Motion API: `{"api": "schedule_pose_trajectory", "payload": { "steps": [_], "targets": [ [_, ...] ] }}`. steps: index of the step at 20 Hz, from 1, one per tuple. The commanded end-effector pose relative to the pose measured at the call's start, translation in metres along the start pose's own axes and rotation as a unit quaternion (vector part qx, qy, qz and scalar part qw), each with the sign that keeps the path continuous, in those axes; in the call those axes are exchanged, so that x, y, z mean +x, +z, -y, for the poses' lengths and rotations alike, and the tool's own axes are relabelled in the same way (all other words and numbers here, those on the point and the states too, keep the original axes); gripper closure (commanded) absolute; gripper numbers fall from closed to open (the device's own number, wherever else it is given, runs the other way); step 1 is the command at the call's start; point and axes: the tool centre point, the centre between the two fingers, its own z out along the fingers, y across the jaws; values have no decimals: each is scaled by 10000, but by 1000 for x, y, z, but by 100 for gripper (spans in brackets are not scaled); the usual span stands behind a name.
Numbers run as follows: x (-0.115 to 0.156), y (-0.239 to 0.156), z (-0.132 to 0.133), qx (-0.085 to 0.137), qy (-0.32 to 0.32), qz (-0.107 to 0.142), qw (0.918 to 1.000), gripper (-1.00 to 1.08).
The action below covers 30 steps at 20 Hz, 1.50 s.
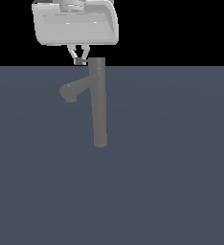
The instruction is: Turn on the faucet by rotating a designated handle.
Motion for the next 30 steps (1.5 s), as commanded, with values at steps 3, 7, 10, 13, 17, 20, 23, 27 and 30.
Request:
{"api": "schedule_pose_trajectory", "payload": {
  "steps": [3,7,10,13,17,20,23,27,30],
  "targets": [
    [-7,0,-14,-7,-1,20,10000,108],
    [-16,-1,-29,-14,-17,41,10000,108],
    [-22,-1,-41,-20,-30,57,10000,108],
    [-21,-1,-25,2,-177,18,9998,108],
    [-11,-1,-52,-9,-113,38,9999,108],
    [-4,-1,-72,-17,-67,52,10000,108],
    [1,-1,-85,-22,-37,62,10000,108],
    [-2,-1,-60,-10,-254,113,9996,108],
    [10,-1,-68,-13,-204,102,9997,108]
  ]
}}
